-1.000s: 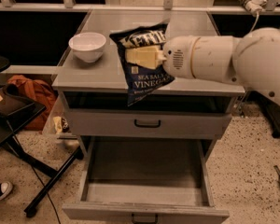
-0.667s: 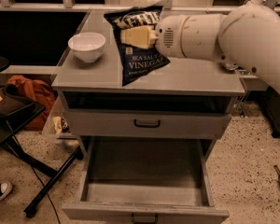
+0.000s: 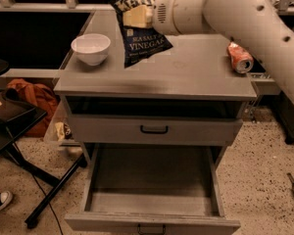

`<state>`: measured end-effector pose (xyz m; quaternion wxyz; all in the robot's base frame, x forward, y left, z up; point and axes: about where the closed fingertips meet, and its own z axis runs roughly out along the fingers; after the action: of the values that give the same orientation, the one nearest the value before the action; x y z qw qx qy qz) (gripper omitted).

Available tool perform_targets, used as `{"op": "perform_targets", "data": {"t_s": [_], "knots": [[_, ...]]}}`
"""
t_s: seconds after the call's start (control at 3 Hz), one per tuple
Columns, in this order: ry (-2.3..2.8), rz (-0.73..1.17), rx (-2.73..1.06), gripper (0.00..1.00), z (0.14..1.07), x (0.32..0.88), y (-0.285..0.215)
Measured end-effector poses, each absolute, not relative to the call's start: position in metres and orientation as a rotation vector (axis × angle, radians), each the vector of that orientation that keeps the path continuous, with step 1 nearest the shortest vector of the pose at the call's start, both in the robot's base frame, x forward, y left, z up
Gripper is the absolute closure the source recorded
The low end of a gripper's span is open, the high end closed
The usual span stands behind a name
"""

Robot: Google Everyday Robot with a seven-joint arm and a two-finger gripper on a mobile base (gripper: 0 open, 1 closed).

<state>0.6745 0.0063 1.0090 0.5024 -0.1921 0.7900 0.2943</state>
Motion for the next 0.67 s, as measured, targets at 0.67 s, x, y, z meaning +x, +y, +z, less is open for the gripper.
{"op": "perform_targets", "data": {"t_s": [0.67], "knots": [[2.054,0.706,-0.405,0.11,0.959,0.713,0.004]]}}
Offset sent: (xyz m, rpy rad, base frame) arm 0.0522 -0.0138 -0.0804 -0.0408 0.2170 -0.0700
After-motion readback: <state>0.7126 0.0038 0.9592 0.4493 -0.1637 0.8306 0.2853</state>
